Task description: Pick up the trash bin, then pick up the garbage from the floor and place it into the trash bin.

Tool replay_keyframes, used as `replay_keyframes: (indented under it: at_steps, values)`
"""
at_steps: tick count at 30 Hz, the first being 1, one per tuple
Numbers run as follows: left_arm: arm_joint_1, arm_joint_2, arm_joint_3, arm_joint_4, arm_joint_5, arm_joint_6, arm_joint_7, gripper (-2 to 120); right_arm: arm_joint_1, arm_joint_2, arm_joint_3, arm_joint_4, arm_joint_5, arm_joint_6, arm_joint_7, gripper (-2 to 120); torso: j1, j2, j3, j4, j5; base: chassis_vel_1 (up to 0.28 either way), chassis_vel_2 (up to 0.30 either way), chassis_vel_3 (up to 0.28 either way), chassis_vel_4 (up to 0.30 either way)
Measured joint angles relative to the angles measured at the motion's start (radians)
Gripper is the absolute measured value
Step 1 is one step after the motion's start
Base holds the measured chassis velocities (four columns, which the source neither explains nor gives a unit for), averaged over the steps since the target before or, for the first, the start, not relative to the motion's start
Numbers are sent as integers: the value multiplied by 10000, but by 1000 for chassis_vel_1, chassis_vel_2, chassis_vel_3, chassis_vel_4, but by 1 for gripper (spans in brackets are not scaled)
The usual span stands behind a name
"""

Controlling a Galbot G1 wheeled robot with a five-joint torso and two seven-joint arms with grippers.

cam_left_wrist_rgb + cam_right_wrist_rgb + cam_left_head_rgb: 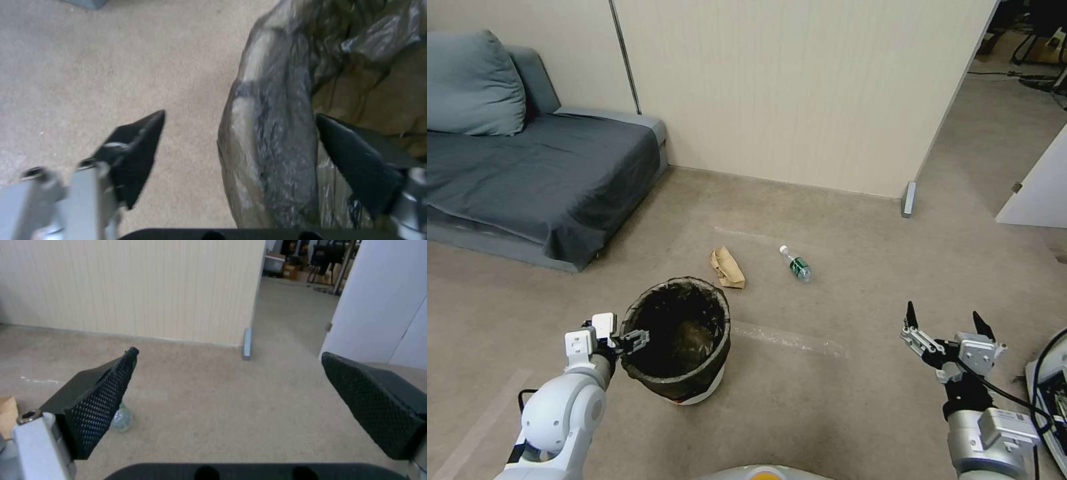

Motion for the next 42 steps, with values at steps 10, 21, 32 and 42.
replay_keyframes:
  at_steps: [10,21,32,42]
  values:
    - [0,-78,24,203,288,-7,50,48,3,-13,-3,23,1,97,11,100,0,0,0,-1,0,0,0,0,0]
    - [87,-86,94,180,320,-12,104,8,47,8,-71,7,3,237,20,100,0,0,0,-1,-2,0,0,0,0]
    - [491,-64,68,-830,560,-30,627,4,93,-76,-76,70,5,151,137,100,0,0,0,0,1,0,0,0,0]
    - [1143,4,-207,-2643,383,-216,1019,3,207,-256,-65,179,60,20,139,100,0,0,-1,-2,3,0,0,0,0]
